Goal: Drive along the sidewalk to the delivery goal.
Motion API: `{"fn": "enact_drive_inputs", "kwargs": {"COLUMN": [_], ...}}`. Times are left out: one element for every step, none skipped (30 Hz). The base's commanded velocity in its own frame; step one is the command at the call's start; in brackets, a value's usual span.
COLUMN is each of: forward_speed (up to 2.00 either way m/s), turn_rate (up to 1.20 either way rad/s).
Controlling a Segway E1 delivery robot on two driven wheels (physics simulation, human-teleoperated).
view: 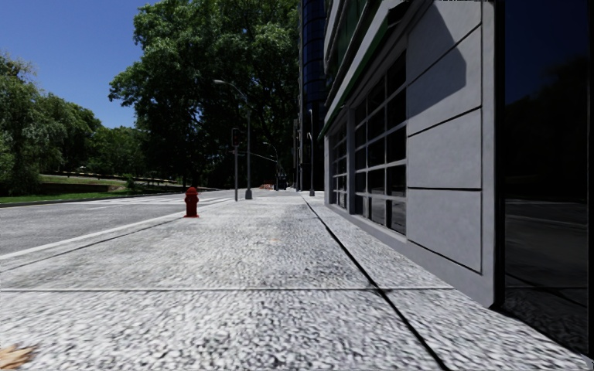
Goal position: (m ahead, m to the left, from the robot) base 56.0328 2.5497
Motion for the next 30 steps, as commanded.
{"fn": "enact_drive_inputs", "kwargs": {"forward_speed": [2.00, 2.00, 2.00, 2.00, 2.00, 2.00, 2.00, 2.00, 2.00, 2.00, 2.00, 2.00, 2.00, 2.00, 2.00, 2.00, 2.00, 2.00, 2.00, 2.00, 2.00, 2.00, 2.00, 2.00, 2.00, 2.00, 2.00, 2.00, 2.00, 2.00], "turn_rate": [0.00, 0.00, 0.00, 0.00, 0.00, 0.00, 0.00, 0.00, 0.00, 0.00, 0.00, 0.00, 0.00, 0.00, 0.00, 0.00, 0.00, 0.00, 0.00, 0.00, 0.00, 0.00, 0.00, 0.00, 0.00, 0.00, 0.00, 0.00, 0.00, 0.00]}}
